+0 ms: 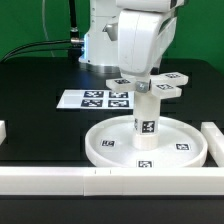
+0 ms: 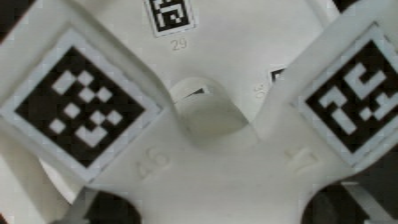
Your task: Assemble round table
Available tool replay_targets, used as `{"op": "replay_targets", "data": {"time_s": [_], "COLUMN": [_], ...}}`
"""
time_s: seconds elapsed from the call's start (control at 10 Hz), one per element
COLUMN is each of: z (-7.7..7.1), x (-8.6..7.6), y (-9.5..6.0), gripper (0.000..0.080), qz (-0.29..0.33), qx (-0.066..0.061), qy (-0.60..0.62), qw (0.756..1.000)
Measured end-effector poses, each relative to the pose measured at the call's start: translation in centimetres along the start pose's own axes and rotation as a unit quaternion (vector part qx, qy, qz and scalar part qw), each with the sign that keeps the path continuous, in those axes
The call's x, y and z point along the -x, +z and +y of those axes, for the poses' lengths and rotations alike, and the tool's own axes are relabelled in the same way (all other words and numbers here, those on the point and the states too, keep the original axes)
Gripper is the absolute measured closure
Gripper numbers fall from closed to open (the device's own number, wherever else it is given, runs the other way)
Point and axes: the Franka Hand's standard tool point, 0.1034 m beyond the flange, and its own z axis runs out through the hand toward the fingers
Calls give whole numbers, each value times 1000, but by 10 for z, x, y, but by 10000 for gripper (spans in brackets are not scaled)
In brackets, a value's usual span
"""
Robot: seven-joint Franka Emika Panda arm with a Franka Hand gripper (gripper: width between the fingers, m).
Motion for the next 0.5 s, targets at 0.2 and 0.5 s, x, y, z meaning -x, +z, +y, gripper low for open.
{"op": "replay_targets", "data": {"time_s": [0.2, 0.5], "z": [0, 0], "x": [0, 0], "y": [0, 0], "gripper": [354, 354], "qz": [0, 0], "qx": [0, 1], "qy": [-1, -1], "qw": [1000, 1000]}}
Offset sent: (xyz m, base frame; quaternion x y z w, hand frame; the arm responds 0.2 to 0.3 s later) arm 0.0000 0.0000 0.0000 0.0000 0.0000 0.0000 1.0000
